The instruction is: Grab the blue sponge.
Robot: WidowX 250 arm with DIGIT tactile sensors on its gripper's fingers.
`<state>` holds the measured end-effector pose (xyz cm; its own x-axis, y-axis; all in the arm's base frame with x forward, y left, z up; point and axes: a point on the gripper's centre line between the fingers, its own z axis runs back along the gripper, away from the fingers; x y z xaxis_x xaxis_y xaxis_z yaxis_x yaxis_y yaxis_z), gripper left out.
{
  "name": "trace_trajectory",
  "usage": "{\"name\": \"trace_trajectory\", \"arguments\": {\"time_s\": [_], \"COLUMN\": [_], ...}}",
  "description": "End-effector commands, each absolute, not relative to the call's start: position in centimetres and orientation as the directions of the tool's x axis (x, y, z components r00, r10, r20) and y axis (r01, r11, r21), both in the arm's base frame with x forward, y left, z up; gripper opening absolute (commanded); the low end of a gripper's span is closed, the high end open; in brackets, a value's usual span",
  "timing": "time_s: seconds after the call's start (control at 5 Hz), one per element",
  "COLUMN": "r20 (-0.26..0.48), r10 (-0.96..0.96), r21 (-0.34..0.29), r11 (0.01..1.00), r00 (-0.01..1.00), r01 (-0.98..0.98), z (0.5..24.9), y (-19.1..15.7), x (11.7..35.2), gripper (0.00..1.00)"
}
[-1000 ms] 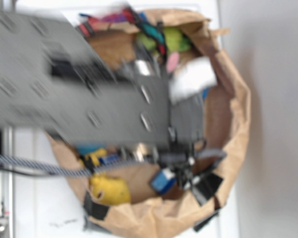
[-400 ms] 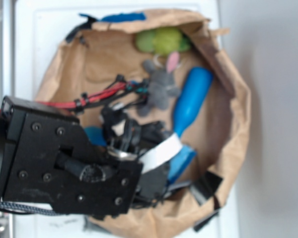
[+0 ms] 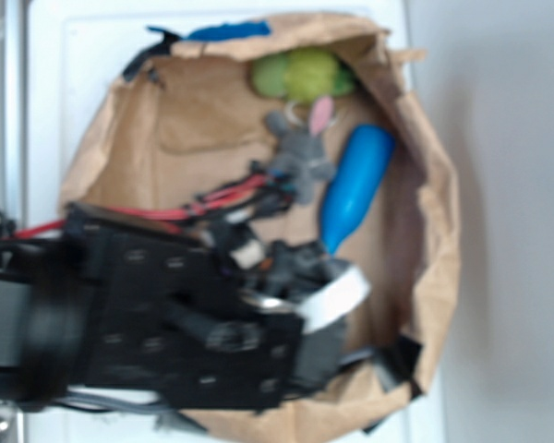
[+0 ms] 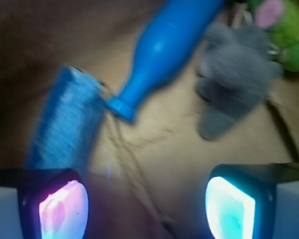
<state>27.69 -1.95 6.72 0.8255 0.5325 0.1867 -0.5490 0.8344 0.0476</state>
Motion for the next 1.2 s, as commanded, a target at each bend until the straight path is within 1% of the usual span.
{"name": "trace_trajectory", "arguments": {"time_s": [0.0,0.2,0.4,0.6,1.0], "r20": [0.166,0.139,0.127,0.099,0.107], "r10": [0.603,0.596,0.597,0.605,0.595], "r21": [-0.088,-0.087,-0.124,-0.156,-0.130], "r11": [0.797,0.803,0.802,0.793,0.803], "r00": [0.780,0.791,0.792,0.790,0.797], "r01": [-0.597,-0.590,-0.584,-0.588,-0.582], "z": [8.2,8.3,8.1,7.7,6.9], "y": [-1.3,-1.6,-1.9,-2.2,-3.0], "x": [30.5,30.7,30.4,30.8,31.2], "gripper": [1.00,1.00,1.00,1.00,1.00]}}
